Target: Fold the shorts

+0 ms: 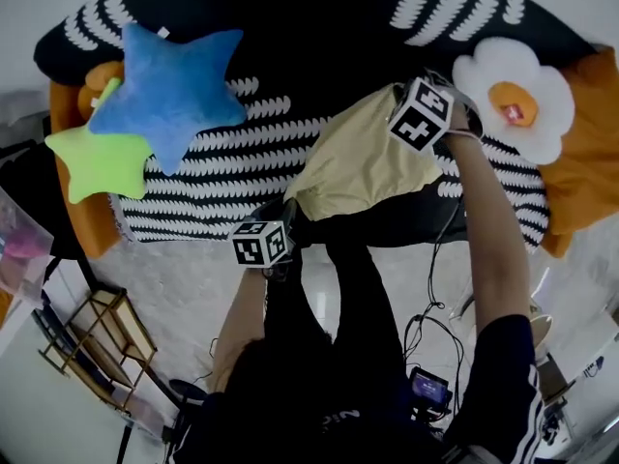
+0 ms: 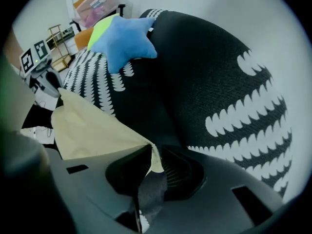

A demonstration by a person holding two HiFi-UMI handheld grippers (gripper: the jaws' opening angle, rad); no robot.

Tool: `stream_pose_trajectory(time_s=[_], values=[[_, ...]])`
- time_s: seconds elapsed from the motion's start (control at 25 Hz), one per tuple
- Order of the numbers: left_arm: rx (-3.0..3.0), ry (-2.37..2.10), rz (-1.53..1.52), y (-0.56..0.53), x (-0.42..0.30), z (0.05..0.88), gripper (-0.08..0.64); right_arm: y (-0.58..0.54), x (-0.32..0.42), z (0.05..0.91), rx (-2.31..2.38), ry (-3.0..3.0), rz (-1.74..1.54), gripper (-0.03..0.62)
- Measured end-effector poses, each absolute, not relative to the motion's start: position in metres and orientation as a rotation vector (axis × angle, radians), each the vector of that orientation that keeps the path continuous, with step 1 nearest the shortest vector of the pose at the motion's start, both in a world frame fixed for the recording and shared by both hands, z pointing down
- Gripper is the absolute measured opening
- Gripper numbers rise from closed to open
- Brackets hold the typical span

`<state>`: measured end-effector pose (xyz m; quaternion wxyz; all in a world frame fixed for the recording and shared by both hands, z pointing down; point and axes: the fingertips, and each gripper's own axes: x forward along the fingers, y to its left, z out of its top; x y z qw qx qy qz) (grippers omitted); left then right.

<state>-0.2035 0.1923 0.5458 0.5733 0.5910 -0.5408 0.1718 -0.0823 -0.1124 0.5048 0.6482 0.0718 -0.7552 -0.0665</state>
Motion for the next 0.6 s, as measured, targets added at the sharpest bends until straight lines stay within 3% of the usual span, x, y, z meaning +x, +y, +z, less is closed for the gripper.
stream_pose_trajectory(time_s=[0.08,0.2,0.28,0.36,0.48,0.6], values=[[1.342,-1.269,0.464,0.197,-0.205,0.559,0.044,-0.112,-0.093,0.523,0.185,-1.733,-0.098,0.117],[1.295,-1.289,0.583,0.208,-0.209,0.57,0.055,-0.096,-0.091,0.541,0.138,-1.694,0.094,0.283],[1.311,-1.306,0.632,0.21,-0.212,0.571,0.149,-0.085,-0.093,0.541,0.087,-1.705,0.264,0.421],[1.332,-1.3,0.616,0.21,-0.215,0.569,0.208,-0.095,-0.105,0.527,0.101,-1.811,0.334,0.436],[1.337,-1.279,0.577,0.209,-0.22,0.567,0.212,-0.121,-0.098,0.5,0.215,-1.948,0.4,0.436],[1.318,-1.288,0.574,0.208,-0.222,0.568,0.212,-0.13,-0.071,0.479,0.356,-2.054,0.482,0.388]])
